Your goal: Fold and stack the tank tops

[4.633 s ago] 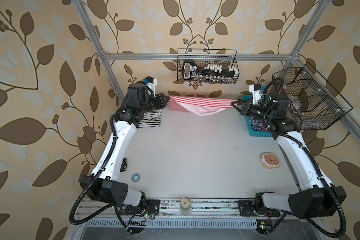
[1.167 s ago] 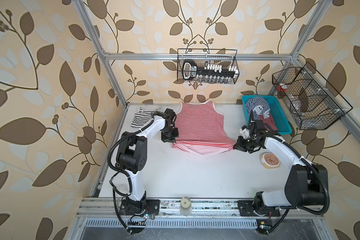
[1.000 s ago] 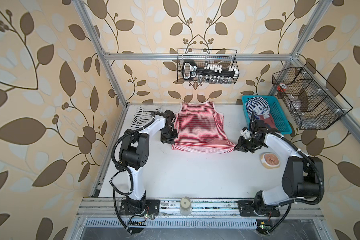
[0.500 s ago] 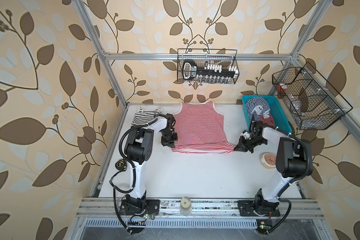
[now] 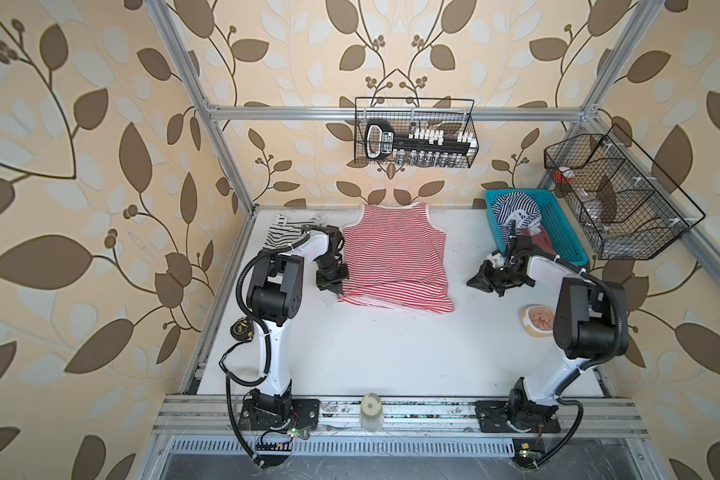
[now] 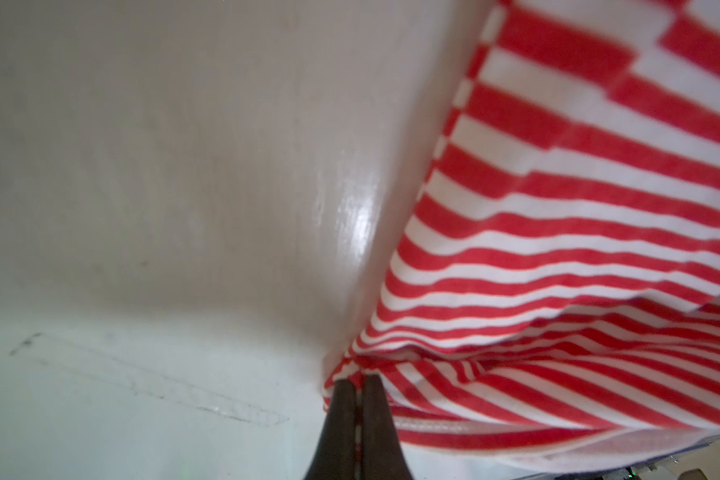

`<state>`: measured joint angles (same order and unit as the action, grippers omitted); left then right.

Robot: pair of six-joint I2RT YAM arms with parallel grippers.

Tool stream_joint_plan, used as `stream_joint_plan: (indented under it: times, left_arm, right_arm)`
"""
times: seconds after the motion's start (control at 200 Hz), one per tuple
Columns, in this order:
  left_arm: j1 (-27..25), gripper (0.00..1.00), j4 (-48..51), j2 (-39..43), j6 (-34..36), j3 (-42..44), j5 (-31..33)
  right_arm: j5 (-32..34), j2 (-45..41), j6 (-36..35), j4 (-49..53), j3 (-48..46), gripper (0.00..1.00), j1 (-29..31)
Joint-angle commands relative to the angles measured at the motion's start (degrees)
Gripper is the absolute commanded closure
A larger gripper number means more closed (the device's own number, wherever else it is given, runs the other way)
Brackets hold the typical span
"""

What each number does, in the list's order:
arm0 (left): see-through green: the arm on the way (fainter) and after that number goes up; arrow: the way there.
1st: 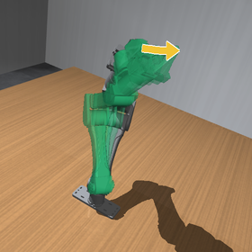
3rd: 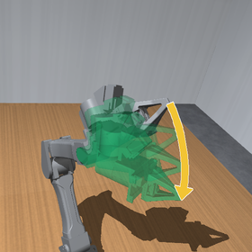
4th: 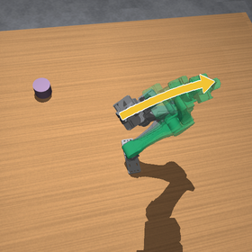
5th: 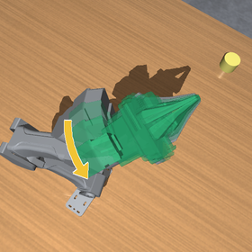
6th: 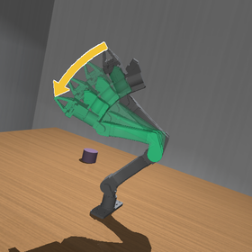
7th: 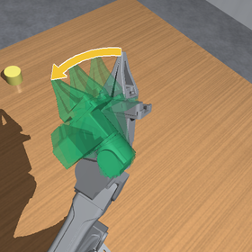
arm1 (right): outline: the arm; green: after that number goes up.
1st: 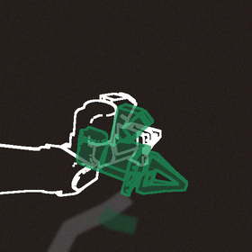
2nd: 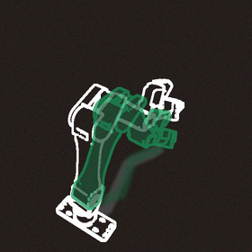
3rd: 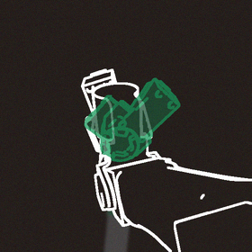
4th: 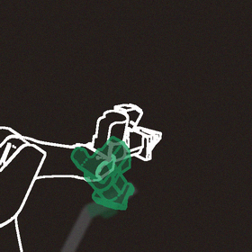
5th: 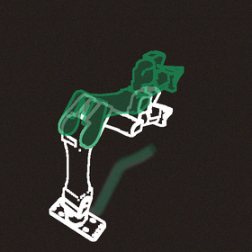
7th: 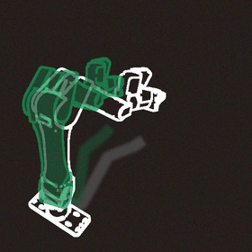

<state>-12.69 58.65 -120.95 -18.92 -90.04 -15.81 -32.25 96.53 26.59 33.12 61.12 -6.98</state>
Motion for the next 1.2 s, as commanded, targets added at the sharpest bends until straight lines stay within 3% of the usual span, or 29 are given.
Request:
stream_joint_plan:
  times: [0.0,0.1,0.215,0.365,0.51,0.825,1.195]
  left_arm:
    - [0.03,1.00,1.29,2.53,0.38,-0.22,-0.04]
    - [-0.05,1.00,1.46,3.25,0.38,-0.22,-0.25]
    - [-0.23,1.00,1.40,3.95,0.42,0.05,-0.52]
    - [-1.02,1.00,0.72,4.70,0.11,0.68,-1.21]
    - [-1.54,1.00,0.08,4.79,-0.15,1.48,-1.63]
    - [-1.57,1.00,-0.03,4.85,-0.02,1.80,-1.76]
    - [-1.55,1.00,-0.03,4.83,0.11,2.04,-1.81]
  right_arm:
    - [7.57,-12.43,-2.59,0.34,-4.24,0.84,7.38]
    - [15.35,-19.55,-3.09,-0.17,-7.28,0.81,17.57]
    - [23.55,-21.81,-2.77,0.56,-8.21,0.80,26.15]
    - [28.05,-18.74,-2.19,1.26,-7.64,0.73,34.33]
    - [30.61,-13.17,-2.12,0.63,-6.74,0.72,40.22]
    - [32.34,-3.60,-2.50,-0.57,-3.47,0.73,42.47]
    - [33.10,1.57,-3.21,-0.67,0.09,0.75,42.45]
